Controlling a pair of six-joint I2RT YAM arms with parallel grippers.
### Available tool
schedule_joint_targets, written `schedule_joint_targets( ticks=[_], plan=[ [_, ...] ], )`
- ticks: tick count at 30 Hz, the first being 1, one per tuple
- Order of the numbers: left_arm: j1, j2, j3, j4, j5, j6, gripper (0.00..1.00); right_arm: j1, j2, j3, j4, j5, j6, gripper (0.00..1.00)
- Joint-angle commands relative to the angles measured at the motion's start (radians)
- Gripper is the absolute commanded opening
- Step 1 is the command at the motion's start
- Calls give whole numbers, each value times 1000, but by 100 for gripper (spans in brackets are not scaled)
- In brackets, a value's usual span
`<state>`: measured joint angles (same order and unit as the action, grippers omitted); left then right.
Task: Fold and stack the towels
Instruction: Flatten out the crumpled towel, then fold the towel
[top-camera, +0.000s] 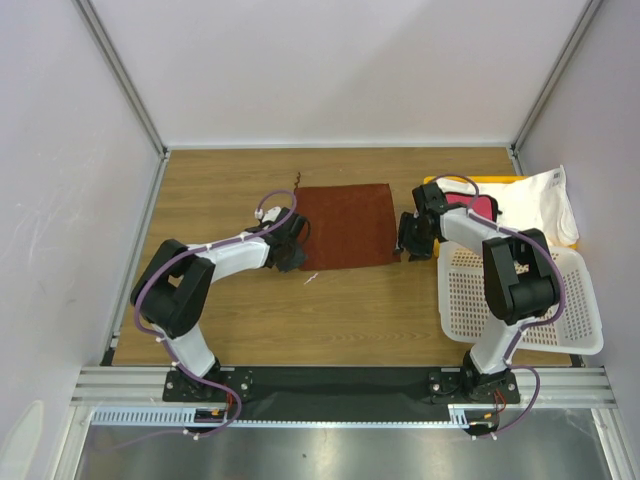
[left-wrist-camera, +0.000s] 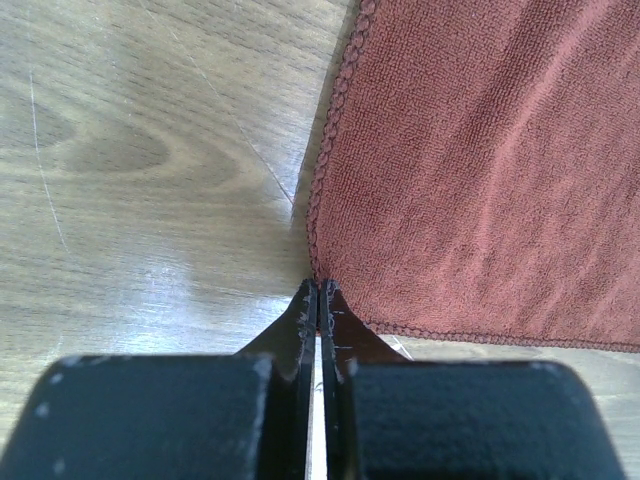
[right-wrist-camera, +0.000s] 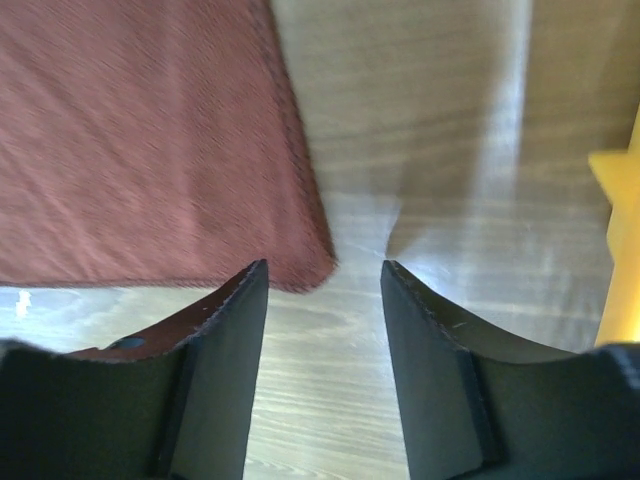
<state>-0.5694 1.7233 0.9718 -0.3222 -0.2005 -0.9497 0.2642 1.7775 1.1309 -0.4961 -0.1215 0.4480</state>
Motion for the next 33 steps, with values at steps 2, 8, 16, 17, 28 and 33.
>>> schedule_joint_targets(
  ticks=[2,8,16,17,28,33],
  plan=[
    [-4,4,27,-9,-37,20,0,-5,-61,-37,10,-3,20,51],
    [-6,4,28,-17,-42,20,0,-5,-56,-51,30,-13,21,47],
    [-4,-4,24,-26,-51,15,0,-5,-29,-43,63,-43,29,38],
    [-4,-4,24,-28,-53,12,0,-5,-29,-40,64,-44,29,37],
    [-4,-5,28,-35,-59,6,0,-3,13,-31,45,-73,11,35],
    [-4,4,25,-31,-65,-1,0,-3,51,-20,45,-76,-3,24]
  ],
)
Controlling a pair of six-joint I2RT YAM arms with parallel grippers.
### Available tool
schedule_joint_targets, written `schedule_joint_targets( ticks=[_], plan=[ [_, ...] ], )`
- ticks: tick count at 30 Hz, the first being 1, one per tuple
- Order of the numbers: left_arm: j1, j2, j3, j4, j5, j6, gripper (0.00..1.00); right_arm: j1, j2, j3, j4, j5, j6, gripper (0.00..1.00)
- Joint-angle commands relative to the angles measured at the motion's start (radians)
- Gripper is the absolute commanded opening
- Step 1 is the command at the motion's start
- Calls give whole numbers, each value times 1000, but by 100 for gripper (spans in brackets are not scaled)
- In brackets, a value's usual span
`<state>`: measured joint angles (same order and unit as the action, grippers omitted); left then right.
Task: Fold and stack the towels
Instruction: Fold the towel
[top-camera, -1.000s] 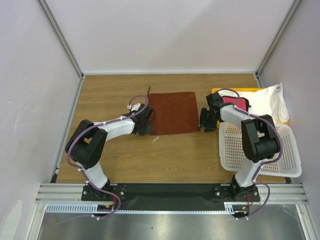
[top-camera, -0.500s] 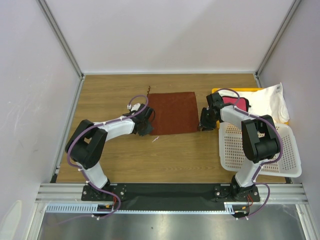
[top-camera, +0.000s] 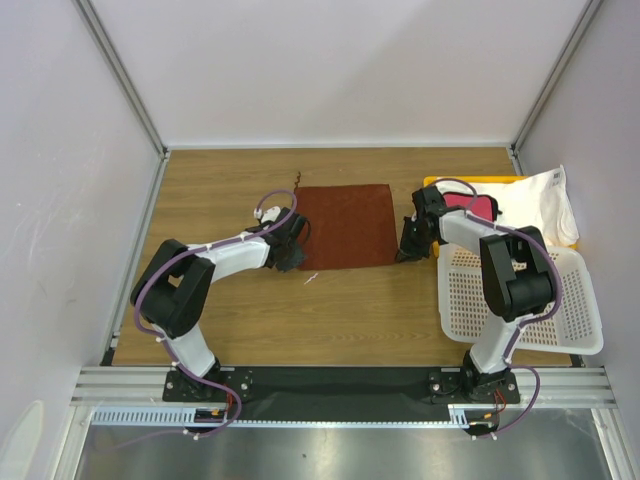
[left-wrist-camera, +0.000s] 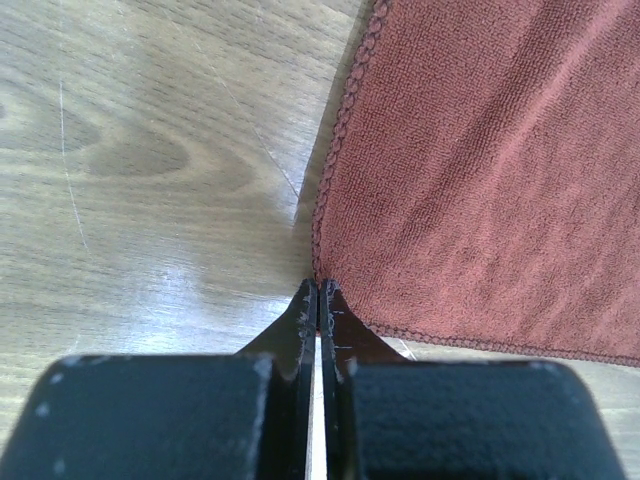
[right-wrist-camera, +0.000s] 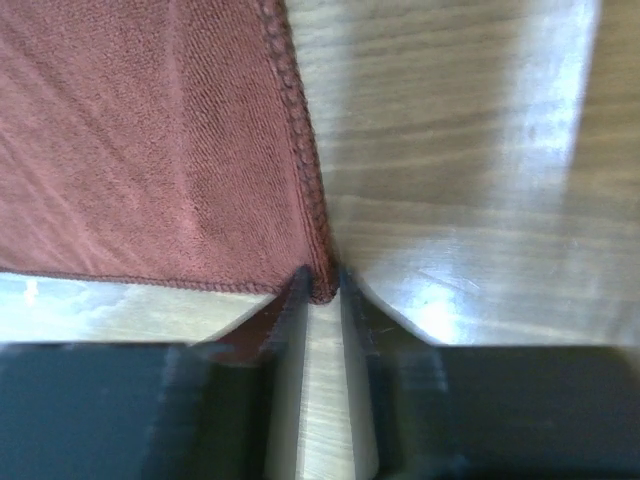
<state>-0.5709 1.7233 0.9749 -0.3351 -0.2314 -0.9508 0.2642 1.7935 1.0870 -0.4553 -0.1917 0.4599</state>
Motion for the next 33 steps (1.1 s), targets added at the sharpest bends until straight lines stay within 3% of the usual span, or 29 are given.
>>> schedule_joint_targets(
  ticks=[1,3,4,20,33],
  plan=[
    [-3,7,18,-15,-34,-2,0,-3,41,28,0,-8,-20,14],
    [-4,4,13,-18,-37,-6,0,-2,46,33,-5,-2,-20,1],
    [-3,2,5,-18,-37,-9,0,-3,44,33,-11,3,-20,0],
    [-9,-172,-67,-134,-60,9,0,24,-45,39,-181,47,-72,0],
    [-57,-352,-111,-361,-97,-17,0,95,-192,7,-322,92,-33,0]
  ],
)
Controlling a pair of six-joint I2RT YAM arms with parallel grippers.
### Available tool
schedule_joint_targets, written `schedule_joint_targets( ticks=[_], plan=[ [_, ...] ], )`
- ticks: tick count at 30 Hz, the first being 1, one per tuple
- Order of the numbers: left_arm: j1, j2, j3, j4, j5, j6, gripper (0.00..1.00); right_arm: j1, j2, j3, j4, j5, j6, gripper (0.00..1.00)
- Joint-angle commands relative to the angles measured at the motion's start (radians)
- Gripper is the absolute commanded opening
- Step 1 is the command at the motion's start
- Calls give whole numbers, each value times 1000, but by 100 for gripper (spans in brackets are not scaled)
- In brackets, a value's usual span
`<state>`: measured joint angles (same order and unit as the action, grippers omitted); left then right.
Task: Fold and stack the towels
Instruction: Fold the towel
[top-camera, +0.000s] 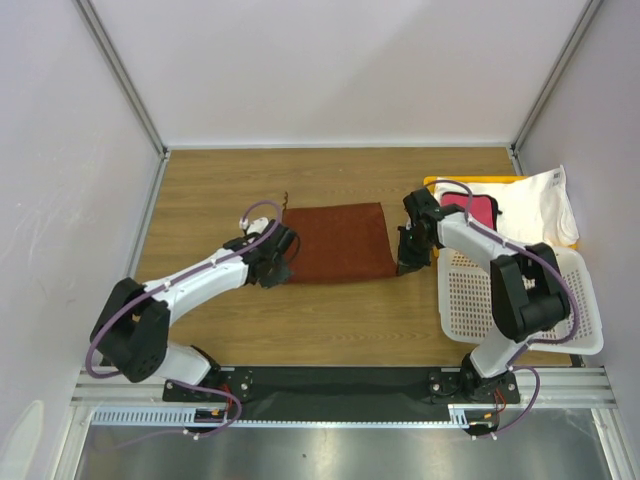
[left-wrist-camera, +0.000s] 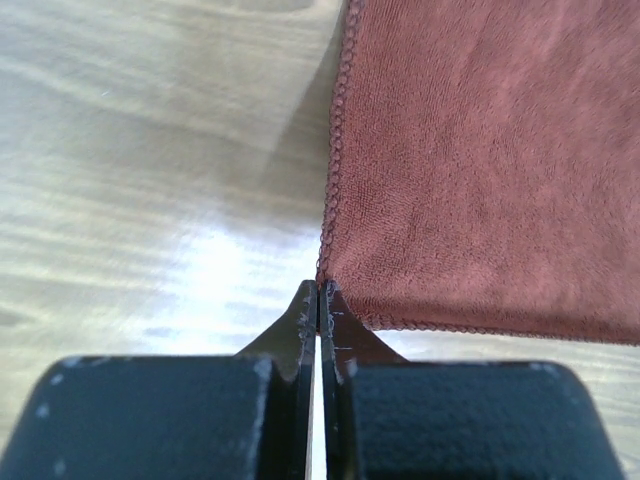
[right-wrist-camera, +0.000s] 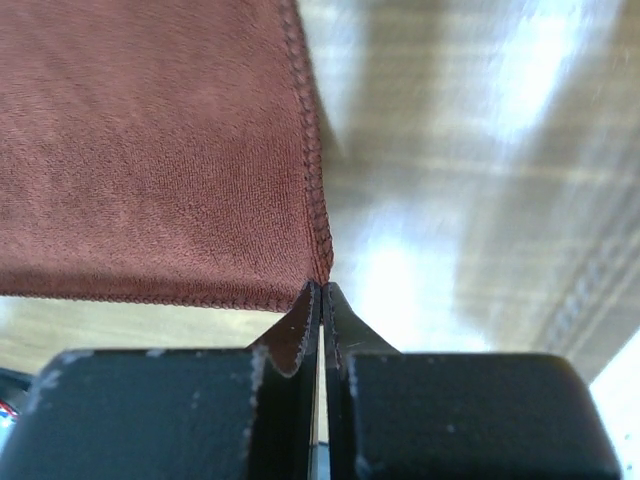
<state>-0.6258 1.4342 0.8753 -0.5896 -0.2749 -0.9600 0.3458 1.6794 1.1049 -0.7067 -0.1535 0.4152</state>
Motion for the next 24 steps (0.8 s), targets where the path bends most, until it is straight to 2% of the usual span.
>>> schedule_joint_targets(
  ticks=[1,13,24],
  plan=[
    [0,-69,-4,-121,-58,-5,0,22,-89,-13,-91,63,19,0],
    [-2,-118,57,-259,-76,32,0,38,-138,9,-145,100,60,0],
    [14,-2,238,-320,-135,90,0,22,-76,159,-134,129,40,0]
  ],
)
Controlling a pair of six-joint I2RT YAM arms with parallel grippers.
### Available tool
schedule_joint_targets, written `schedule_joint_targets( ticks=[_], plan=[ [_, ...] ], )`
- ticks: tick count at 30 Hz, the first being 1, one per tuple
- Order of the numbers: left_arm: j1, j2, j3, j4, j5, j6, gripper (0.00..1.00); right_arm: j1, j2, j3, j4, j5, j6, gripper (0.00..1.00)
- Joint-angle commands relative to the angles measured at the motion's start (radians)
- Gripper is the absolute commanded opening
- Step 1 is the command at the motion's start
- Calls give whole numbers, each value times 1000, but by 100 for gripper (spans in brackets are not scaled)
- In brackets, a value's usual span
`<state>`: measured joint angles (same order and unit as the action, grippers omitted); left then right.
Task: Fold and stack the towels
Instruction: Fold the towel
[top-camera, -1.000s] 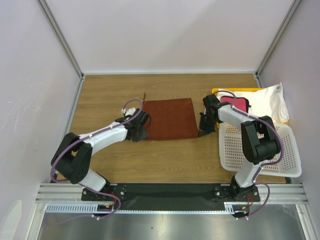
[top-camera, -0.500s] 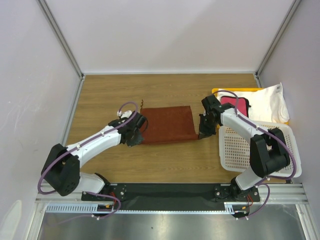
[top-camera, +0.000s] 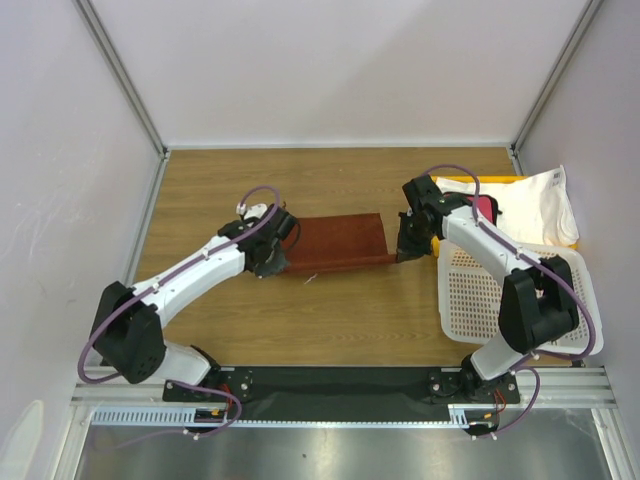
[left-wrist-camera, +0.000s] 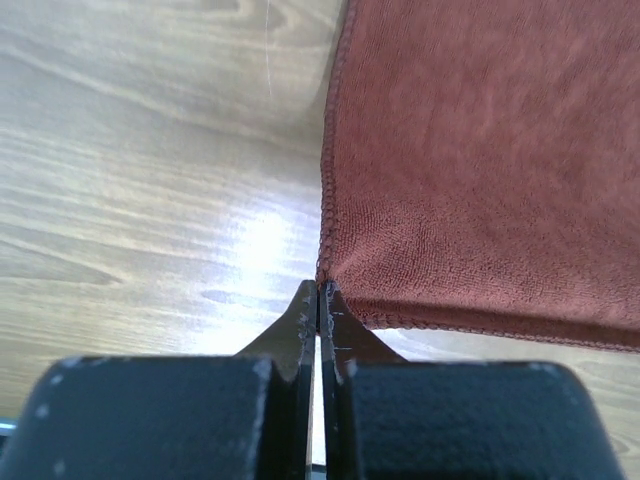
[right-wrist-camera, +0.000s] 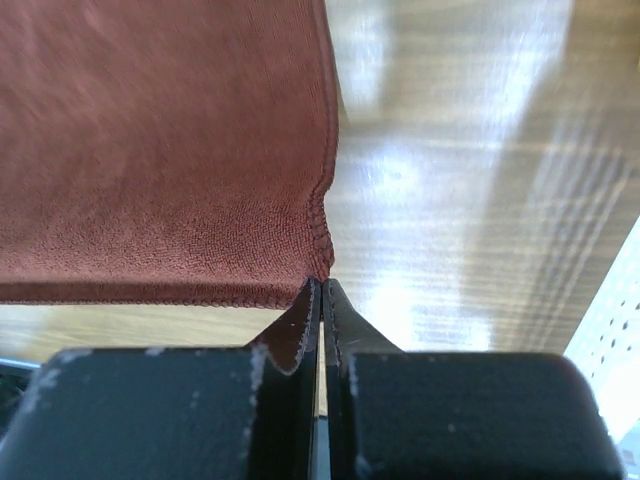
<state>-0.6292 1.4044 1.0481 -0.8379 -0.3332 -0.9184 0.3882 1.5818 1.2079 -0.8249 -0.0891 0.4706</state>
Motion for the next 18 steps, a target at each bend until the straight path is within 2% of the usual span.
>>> schedule_joint_targets(
  ticks=[1,13,18],
  plan=[
    [22,34,78,-73,-76,59,0,-22,27,62,-11,63,-16,0],
    [115,208,289,-60,-56,151,0,-77,199,281,10,28,-62,0],
    [118,275,320,-41,-69,148,1,-109,263,283,58,-3,-84,0]
  ],
)
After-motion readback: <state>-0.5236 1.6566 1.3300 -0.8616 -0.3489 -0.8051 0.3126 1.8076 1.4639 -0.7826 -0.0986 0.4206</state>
